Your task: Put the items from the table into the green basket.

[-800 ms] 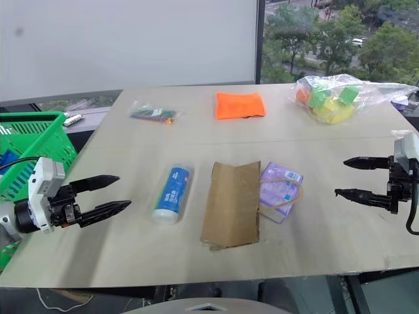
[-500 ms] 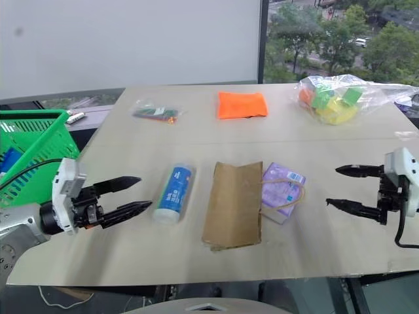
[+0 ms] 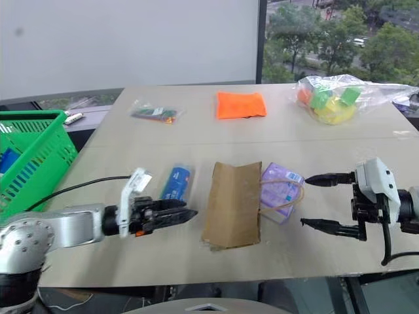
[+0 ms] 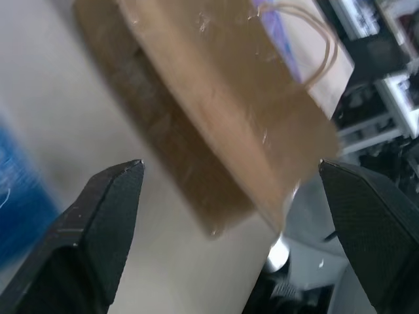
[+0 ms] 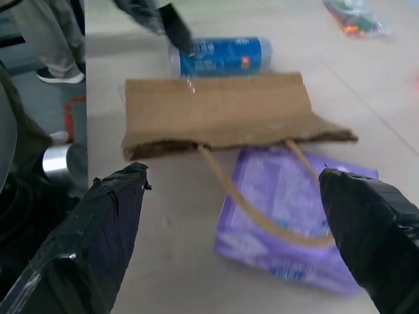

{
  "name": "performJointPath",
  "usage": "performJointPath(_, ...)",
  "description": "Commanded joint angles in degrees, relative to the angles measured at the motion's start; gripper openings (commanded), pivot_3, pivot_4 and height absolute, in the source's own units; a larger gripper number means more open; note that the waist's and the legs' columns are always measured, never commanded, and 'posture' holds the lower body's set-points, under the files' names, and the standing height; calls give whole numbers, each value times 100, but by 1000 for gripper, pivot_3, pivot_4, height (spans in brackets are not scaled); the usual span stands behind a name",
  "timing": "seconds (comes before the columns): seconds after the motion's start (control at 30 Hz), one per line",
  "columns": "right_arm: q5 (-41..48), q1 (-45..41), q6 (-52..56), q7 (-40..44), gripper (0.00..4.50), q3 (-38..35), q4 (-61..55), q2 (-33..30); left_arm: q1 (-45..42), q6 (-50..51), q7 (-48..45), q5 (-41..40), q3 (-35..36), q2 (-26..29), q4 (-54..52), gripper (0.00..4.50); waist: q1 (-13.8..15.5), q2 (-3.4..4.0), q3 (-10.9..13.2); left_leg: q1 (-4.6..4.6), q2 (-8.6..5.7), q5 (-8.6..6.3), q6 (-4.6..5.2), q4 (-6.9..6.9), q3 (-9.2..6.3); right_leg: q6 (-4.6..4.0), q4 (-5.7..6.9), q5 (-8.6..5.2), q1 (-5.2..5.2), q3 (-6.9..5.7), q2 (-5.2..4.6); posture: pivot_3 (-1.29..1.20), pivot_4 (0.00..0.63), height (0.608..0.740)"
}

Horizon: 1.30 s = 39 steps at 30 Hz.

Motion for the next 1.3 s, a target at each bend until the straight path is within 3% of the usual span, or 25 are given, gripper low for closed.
performJointPath(0.03,170,42,42,-212,4500,-401,-312,40,-385,149,731,-113,-560,-439,349,4366,-54,4,-3,2,1,1,-2,0,4,0,0,0,0,5,2,-60,0,740)
performJointPath(0.07,167,122,12,-188,4500,-435,-363,48,-489,207,754,64,-770,-560,405,4366,-82,4,-3,3,1,2,-4,0,11,0,2,0,-1,9,7,-67,0,740)
performJointPath(0.17,56,425,-90,-121,4500,-571,-484,59,-704,279,650,500,-1201,-804,511,3549,-158,0,-5,3,-2,3,-6,1,15,-1,2,0,0,11,12,-85,0,740)
performJointPath(0.4,218,527,-44,-398,4500,-651,-733,214,-720,15,71,914,-1020,-806,368,257,-309,-2,-6,11,-2,4,-6,2,39,-1,2,-1,1,33,18,-75,0,740)
performJointPath(0.43,242,508,-51,-432,4500,-619,-747,248,-668,-106,-4,905,-859,-800,273,94,-311,-3,-5,10,-2,4,-6,3,42,-1,2,-1,1,35,19,-67,0,740)
performJointPath(0.57,417,269,-46,-605,4500,-454,-765,432,-484,-1043,-244,878,229,-861,-167,94,-298,-7,-3,10,3,4,-7,3,46,-1,2,-1,-2,41,19,-25,0,740)
performJointPath(0.63,492,-72,-43,-728,4500,-156,-784,557,-625,-1378,56,1068,979,-648,86,94,-295,-7,-3,11,4,4,-7,4,45,-1,2,-1,-1,41,17,-2,0,740)
performJointPath(0.73,397,-517,-141,-812,4500,249,-685,717,-948,-1785,334,1634,1520,-387,707,94,-269,-7,-3,15,5,4,-6,3,40,-2,3,0,1,36,22,24,0,740)
performJointPath(0.83,311,-1020,-175,-854,4500,643,-524,843,-1644,-1953,749,2291,1727,-130,1939,94,-172,-15,-1,15,-6,4,-6,5,37,-1,2,0,1,32,23,61,0,740)
performJointPath(1.0,265,-1555,-130,-948,4500,919,-348,923,-2687,-1972,566,3307,1331,110,3549,94,-3,-37,-4,-4,-30,4,-7,3,10,-1,-2,1,-9,12,9,72,0,740)
performJointPath(1.1,362,-1758,2,-1050,4500,982,-378,897,-3407,-2284,426,3961,1178,111,4971,827,54,-51,-13,-52,-41,5,-9,8,-21,0,-2,2,-52,-15,-8,67,0,740)
performJointPath(1.17,374,-1789,42,-1069,4500,992,-406,885,-3647,-2254,335,4063,1300,98,5366,1714,42,-63,-20,-90,-50,12,-19,11,-28,3,10,6,-93,-18,-12,49,0,740)
performJointPath(1.27,394,-1787,111,-1101,4500,954,-487,820,-3531,-1623,121,3769,1598,179,4976,3116,-22,-66,-18,-104,-41,13,-22,7,-33,3,12,6,-111,-19,-44,33,0,740)
performJointPath(1.3,428,-1783,165,-1145,4500,901,-538,785,-3231,-1242,-88,3542,1633,253,4441,3116,-47,-66,-18,-110,-40,13,-22,7,-35,3,11,6,-116,-21,-45,30,0,740)
